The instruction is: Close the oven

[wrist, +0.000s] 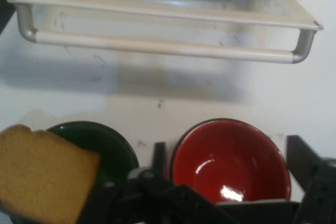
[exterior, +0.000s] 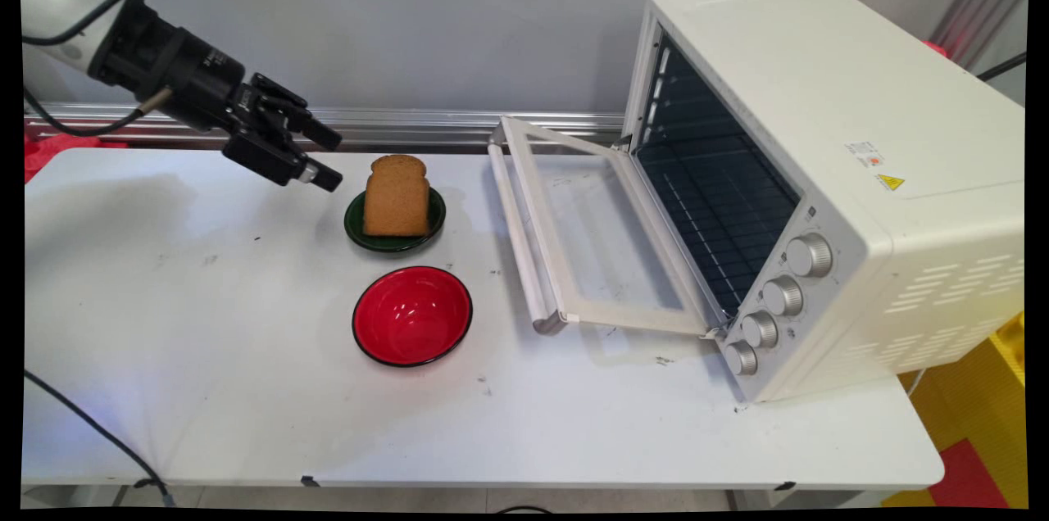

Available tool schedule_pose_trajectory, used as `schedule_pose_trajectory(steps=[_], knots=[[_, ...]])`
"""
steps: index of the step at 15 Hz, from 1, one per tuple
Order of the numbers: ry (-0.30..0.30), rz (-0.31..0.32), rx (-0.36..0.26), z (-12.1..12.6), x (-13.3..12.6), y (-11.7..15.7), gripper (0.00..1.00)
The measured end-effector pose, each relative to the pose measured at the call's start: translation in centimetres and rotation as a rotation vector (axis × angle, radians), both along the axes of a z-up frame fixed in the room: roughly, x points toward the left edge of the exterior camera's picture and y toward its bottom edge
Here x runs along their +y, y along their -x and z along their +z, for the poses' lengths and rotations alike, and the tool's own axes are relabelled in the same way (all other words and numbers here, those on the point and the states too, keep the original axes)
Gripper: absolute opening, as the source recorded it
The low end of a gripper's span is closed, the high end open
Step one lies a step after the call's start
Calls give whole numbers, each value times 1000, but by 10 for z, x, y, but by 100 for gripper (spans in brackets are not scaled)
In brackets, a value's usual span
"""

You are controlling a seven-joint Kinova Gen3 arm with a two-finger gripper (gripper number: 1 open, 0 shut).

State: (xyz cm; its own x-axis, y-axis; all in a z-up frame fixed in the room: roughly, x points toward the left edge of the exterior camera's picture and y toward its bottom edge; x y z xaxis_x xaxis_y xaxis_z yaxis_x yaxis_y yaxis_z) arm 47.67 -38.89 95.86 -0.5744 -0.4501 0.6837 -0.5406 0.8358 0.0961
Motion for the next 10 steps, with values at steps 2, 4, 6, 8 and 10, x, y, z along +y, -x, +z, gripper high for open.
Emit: schedule_pose_trajectory(steps=[2, 4, 6, 8, 10], knots=[[15, -9, -10, -3, -3, 1, 0], [28, -20, -20, -5, -6, 3, 0], [38, -26, -27, -8, -10, 5, 0], [43, -34, -28, -11, -13, 7, 0], [46, -47, -30, -16, -17, 11, 0]])
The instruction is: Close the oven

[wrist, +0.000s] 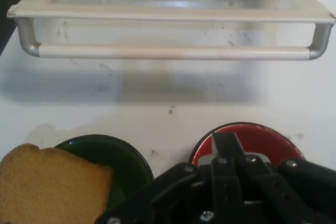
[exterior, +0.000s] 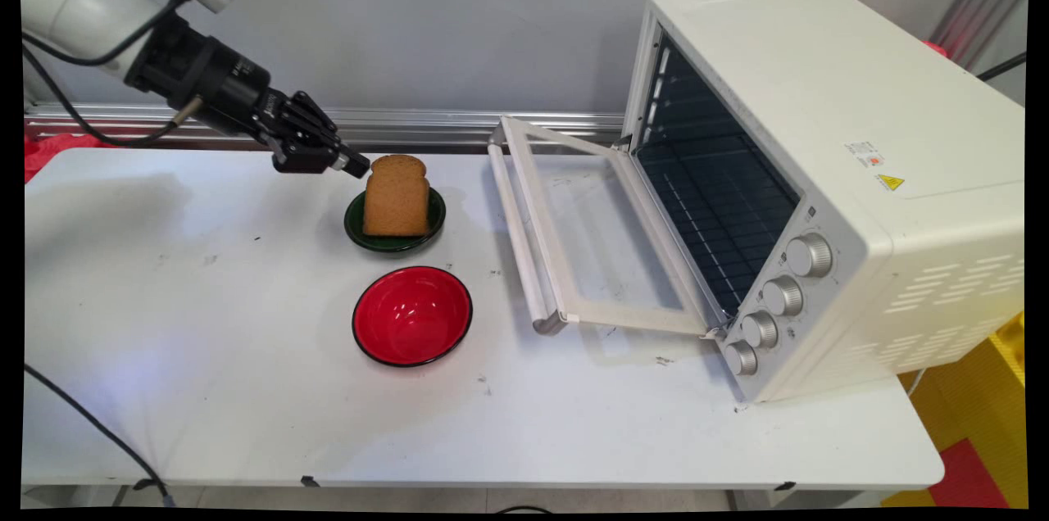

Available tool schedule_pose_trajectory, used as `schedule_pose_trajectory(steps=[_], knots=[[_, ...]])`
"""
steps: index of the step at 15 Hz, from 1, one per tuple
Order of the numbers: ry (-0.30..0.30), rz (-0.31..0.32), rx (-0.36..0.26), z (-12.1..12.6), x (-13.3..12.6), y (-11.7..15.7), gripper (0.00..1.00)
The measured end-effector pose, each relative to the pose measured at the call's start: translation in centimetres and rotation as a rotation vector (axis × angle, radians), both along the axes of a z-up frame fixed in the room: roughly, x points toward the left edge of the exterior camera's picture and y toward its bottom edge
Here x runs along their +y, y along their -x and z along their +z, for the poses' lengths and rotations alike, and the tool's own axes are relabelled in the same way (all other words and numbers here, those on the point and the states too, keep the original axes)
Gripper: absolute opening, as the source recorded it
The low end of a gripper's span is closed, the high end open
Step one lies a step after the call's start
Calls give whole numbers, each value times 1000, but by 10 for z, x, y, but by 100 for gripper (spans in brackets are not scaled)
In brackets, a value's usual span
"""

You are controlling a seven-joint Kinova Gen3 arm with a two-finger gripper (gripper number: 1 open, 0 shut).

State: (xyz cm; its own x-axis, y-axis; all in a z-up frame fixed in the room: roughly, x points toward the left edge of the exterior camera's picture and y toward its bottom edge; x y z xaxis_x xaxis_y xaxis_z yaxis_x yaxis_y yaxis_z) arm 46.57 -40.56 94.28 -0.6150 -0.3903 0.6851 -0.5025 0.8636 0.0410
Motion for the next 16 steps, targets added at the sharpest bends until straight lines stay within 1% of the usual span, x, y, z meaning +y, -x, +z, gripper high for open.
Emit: schedule_pose_trajectory(steps=[5, 10, 11, 16], knots=[[17, -22, -8, -24, -13, 14, 0], [35, -54, -2, -66, -33, 45, 0], [39, -62, 0, -80, -40, 56, 0], [47, -68, -3, -130, -63, 94, 0]])
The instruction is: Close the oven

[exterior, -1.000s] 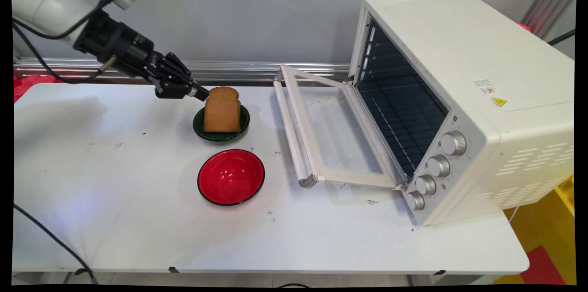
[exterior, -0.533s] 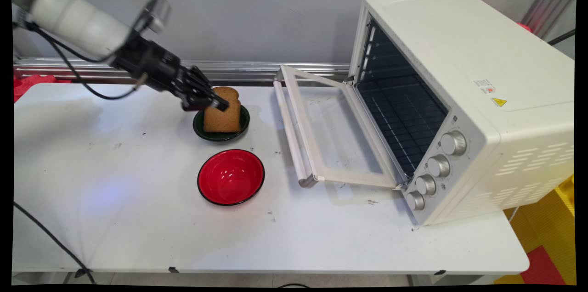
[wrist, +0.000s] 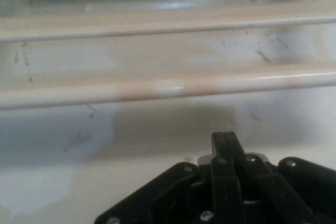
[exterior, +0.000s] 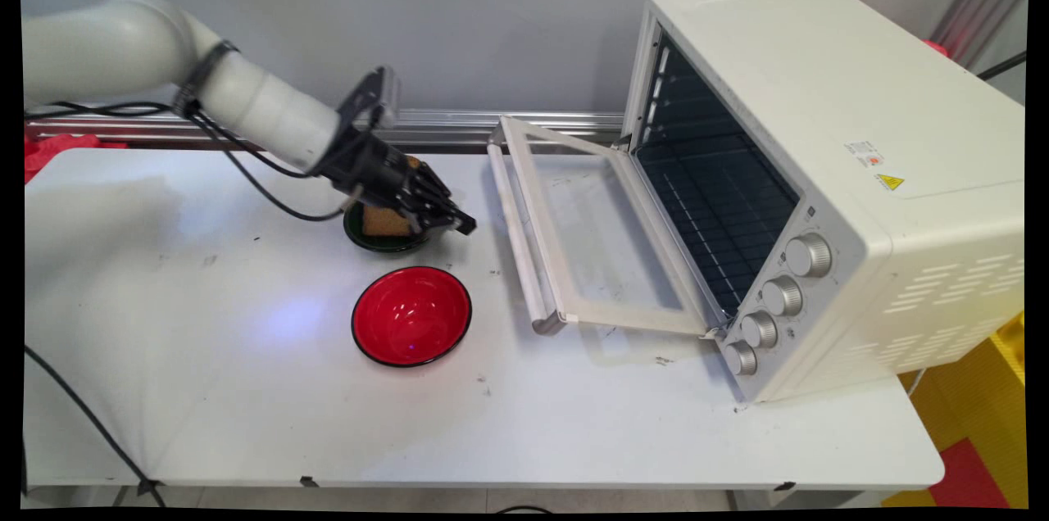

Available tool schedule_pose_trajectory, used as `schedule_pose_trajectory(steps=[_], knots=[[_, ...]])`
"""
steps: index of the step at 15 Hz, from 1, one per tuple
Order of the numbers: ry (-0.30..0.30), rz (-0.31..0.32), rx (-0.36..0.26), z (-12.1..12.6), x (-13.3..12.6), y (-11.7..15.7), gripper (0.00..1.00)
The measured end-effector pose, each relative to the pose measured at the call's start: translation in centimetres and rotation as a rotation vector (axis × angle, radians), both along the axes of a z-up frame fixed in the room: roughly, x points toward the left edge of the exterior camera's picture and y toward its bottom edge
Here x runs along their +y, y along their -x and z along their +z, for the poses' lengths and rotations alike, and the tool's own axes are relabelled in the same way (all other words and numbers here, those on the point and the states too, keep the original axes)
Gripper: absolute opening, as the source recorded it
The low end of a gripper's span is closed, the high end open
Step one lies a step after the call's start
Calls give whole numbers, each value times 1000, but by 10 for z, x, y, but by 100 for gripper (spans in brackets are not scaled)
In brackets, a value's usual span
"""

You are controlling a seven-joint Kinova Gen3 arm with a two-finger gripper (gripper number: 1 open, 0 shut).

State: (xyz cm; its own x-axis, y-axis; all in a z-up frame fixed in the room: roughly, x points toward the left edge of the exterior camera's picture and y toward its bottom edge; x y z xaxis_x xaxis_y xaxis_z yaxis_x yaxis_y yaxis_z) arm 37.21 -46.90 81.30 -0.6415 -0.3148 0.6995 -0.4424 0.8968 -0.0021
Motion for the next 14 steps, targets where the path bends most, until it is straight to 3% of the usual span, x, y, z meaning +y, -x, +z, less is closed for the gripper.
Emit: schedule_pose_trajectory(steps=[6, 14], knots=[[5, 1, -8, -36, -20, 24, 0], [17, -9, 21, -53, -32, 37, 0]])
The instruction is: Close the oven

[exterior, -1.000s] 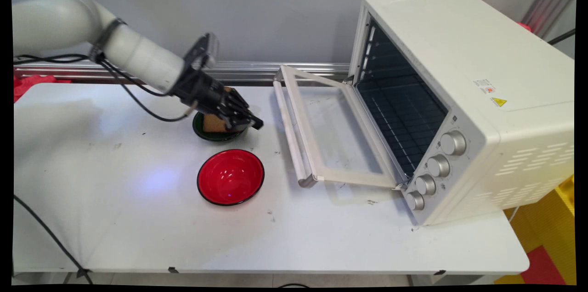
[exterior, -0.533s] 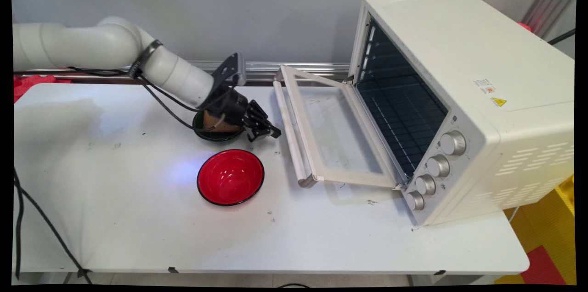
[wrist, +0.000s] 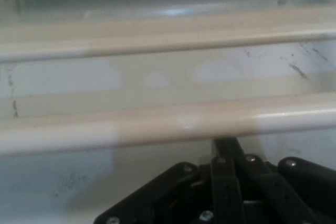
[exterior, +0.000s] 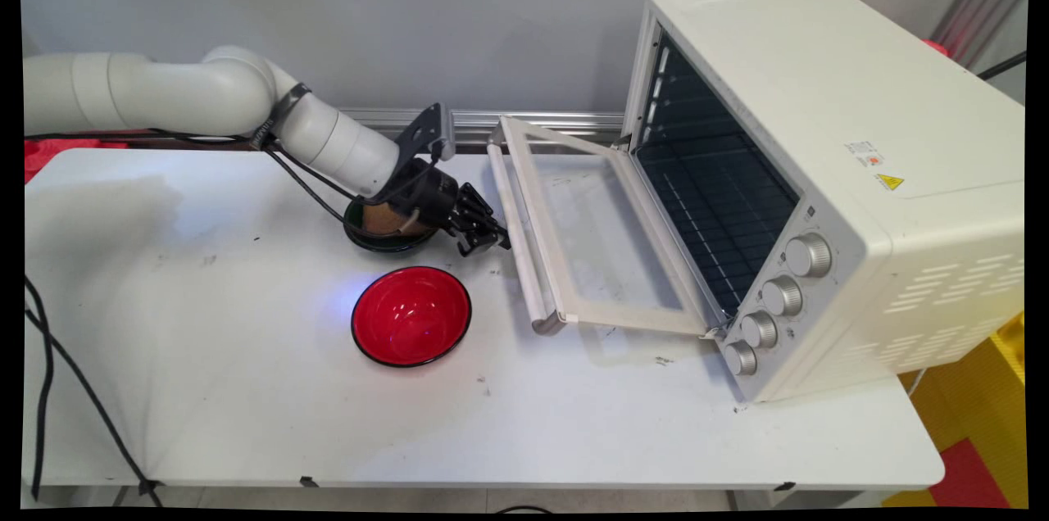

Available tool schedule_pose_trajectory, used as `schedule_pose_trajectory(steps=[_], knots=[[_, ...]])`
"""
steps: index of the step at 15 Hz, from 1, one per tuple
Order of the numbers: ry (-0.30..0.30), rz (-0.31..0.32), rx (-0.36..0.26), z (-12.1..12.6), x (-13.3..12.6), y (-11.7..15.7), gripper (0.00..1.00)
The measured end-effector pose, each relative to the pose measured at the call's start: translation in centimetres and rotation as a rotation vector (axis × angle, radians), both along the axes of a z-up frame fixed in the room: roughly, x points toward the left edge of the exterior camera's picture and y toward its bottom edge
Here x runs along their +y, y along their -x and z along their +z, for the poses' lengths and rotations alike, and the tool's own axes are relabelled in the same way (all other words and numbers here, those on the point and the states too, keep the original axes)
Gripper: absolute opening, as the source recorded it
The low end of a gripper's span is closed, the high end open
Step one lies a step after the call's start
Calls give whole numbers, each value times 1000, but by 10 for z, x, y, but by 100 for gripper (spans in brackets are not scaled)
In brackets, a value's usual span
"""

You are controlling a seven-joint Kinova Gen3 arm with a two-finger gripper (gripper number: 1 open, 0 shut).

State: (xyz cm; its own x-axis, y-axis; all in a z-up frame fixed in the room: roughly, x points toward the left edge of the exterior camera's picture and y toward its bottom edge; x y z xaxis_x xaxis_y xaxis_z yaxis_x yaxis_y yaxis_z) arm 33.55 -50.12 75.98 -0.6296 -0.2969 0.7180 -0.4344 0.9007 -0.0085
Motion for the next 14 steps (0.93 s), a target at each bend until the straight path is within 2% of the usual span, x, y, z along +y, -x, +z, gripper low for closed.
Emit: schedule_pose_trajectory(steps=[7, 14], knots=[[19, -16, 48, 2, -7, 4, 0], [45, -44, 99, 21, -14, 4, 0]])
